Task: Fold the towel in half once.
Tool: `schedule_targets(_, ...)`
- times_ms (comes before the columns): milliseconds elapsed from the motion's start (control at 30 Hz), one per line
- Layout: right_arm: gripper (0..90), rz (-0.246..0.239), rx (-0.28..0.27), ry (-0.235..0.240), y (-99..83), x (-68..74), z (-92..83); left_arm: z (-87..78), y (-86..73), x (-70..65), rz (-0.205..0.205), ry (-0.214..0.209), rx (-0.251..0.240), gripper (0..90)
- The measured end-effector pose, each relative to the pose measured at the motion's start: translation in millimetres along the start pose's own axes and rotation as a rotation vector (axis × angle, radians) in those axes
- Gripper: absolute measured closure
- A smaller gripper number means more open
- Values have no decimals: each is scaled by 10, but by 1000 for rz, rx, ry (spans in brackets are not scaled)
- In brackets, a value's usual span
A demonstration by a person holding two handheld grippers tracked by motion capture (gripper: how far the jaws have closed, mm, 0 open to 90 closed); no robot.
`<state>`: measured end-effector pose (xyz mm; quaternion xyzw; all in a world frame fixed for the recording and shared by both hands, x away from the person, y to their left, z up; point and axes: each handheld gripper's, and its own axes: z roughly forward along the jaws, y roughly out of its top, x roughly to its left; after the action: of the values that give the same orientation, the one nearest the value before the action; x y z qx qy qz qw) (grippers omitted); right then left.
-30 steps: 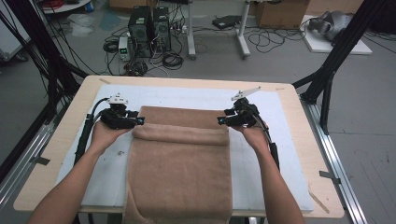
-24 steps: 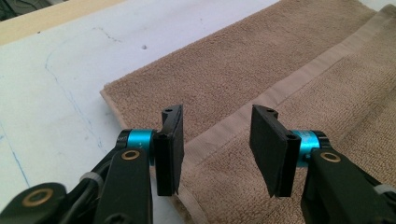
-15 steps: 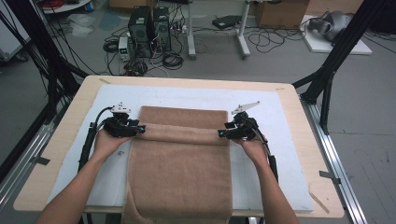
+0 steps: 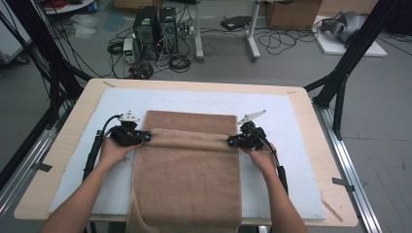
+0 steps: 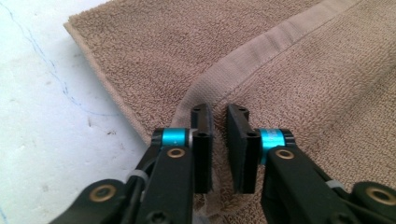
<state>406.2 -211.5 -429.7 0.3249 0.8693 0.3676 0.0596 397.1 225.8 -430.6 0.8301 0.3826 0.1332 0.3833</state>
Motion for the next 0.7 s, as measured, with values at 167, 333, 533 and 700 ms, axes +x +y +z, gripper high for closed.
schedule_targets(167, 849, -1, -43, 31, 16, 9, -117, -140, 34, -8, -9, -15, -57, 822)
schedule_targets(333, 849, -17, -91, 56, 56, 55, -298, -316, 64, -44, -12, -28, -128, 822)
schedule_targets(533, 848, -54, -128, 68, 79, 191, -520, -502, 42, -147, 12, -33, -183, 822)
schedule_targets(700, 848, -96, -138, 93, 10, 337, -663, -662, -100, -312, 51, -49, -200, 822)
